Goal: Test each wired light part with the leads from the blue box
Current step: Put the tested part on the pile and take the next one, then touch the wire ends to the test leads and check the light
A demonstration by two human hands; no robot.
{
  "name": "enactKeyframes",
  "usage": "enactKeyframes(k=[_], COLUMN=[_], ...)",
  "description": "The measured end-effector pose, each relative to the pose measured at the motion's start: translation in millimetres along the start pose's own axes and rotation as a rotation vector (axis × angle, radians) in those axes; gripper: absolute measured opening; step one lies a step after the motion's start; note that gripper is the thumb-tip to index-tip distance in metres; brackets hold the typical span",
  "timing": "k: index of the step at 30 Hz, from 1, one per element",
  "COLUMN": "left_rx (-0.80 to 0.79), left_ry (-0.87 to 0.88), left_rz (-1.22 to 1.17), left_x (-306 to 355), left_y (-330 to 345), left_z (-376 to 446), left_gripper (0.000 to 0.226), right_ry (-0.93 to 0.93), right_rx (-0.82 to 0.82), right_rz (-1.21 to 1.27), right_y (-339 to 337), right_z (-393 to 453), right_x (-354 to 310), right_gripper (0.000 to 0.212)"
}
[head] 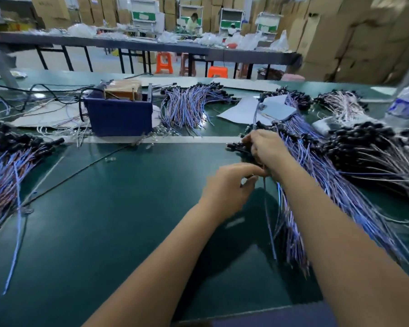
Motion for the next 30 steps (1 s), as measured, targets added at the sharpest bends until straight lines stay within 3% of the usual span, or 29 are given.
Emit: enactKeyframes(k=[5, 9, 13, 16, 22, 25, 28, 30], left_rx=[-0.118, -0.119, -0.015, 0.076, 0.351, 0.506, 0.540, 0.524], left_ry=[-0.067, -0.175, -0.328, -0.380, -0.453, -0.529, -0.757, -0.964], left_rz=[0.001, 0.001, 0.007, 0.087, 0.328, 0.518, 0.813, 0.882], left_x=[9.4, -4.8, -29.7, -47.2, -79.8, -102.7, -130.2, -149.4], left_y=[35.4, 30.9, 0.3, -35.6, -128.0, -180.6, -228.5, -252.8], left_z=[0.6, 0.3, -1.3, -9.4, -31.6, -46.9, -60.8, -69.6], left_gripper=[0.025, 0.029, 0.035, 0.036, 0.030, 0.034, 0.041, 0.046], right_ry=[-0.051, 0.040, -0.034, -0.201, -0.333, -0.336, -0.334, -0.356], right_rx=[-0.016, -0.019, 0.158, 0.187, -0.159, -0.251, -0.310, -0.339], right_rz=[-0.676, -0.898, -1.110, -1.091, -0.898, -0.748, -0.688, -0.721], right_y=[-59.0, -58.1, -33.2, 14.7, 156.3, 210.0, 241.0, 246.2], right_z=[-4.7, -17.5, -21.3, -23.6, -32.6, -38.0, -44.8, -47.0], right_x=[20.6, 36.5, 17.2, -3.9, -31.8, -43.5, -46.4, -42.7], right_gripper=[0.034, 0.024, 0.032, 0.034, 0.036, 0.039, 0.039, 0.038])
Point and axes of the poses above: each hand's wrist, its own z-axis towards the middle knuckle, its own y-axis out of the palm, x = y × z, the point moved 4 cm from there along z, towards the middle knuckle, and after that the axes turned 12 degrees about -y, right-handed, at the moved point
